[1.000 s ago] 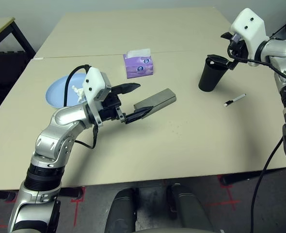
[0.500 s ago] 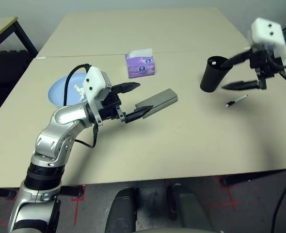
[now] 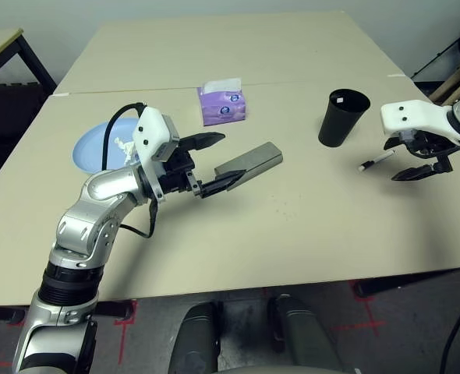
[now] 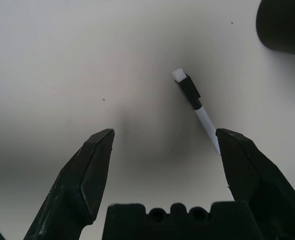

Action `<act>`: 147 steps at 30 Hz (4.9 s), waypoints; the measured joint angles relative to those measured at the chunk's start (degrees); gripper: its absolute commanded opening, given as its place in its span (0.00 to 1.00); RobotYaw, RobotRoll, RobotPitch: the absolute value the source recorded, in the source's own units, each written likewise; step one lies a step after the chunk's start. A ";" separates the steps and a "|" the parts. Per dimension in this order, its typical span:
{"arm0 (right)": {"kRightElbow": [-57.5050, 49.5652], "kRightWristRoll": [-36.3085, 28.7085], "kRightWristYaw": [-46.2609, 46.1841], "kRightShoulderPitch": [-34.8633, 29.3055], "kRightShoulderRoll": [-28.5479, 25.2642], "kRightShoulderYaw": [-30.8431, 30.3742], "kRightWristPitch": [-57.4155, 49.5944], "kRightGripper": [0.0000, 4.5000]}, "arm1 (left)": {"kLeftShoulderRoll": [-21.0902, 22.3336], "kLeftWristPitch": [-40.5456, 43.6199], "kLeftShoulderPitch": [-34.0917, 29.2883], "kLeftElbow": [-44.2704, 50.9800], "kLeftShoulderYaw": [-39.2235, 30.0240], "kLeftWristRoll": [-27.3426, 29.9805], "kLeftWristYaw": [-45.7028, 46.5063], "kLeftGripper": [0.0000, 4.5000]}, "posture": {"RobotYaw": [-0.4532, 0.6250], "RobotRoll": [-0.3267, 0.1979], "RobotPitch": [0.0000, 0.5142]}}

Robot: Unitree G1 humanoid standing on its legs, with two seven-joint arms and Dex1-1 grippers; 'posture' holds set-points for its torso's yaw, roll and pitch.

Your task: Organize and tidy the items on the table.

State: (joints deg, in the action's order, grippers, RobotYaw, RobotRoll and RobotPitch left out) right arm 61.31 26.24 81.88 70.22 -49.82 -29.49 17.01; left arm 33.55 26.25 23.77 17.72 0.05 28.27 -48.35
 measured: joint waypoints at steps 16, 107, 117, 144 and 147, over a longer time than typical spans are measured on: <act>10.15 13.13 -6.61 6.40 6.89 -7.65 14.17 0.99 | 0.74 2.25 -2.43 4.17 -1.43 1.13 1.58 1.00 | 0.50 0.62 0.30; -3.54 -25.59 10.29 8.66 6.92 1.47 -15.89 0.06 | 2.81 4.92 -2.72 4.58 -1.58 3.28 3.36 1.00 | 0.47 0.62 0.29; -6.93 -30.82 7.04 10.21 10.56 10.74 -29.43 0.06 | 2.67 3.21 -1.53 1.88 -1.16 2.58 2.35 1.00 | 0.46 0.62 0.26; -6.03 -26.96 -21.50 11.70 11.60 25.24 -17.90 0.06 | 1.43 1.92 0.03 -0.39 -0.98 0.58 1.04 1.00 | 0.43 0.62 0.24; -9.16 -26.62 -22.26 10.24 9.81 25.68 -18.56 0.06 | 1.21 1.87 0.28 -0.55 -0.88 0.39 1.01 1.00 | 0.43 0.62 0.24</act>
State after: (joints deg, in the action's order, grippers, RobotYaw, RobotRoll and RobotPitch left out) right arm 52.15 -0.38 59.63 80.46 -40.01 -3.81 -1.55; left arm 34.77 28.11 24.05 17.18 -0.83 28.66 -47.35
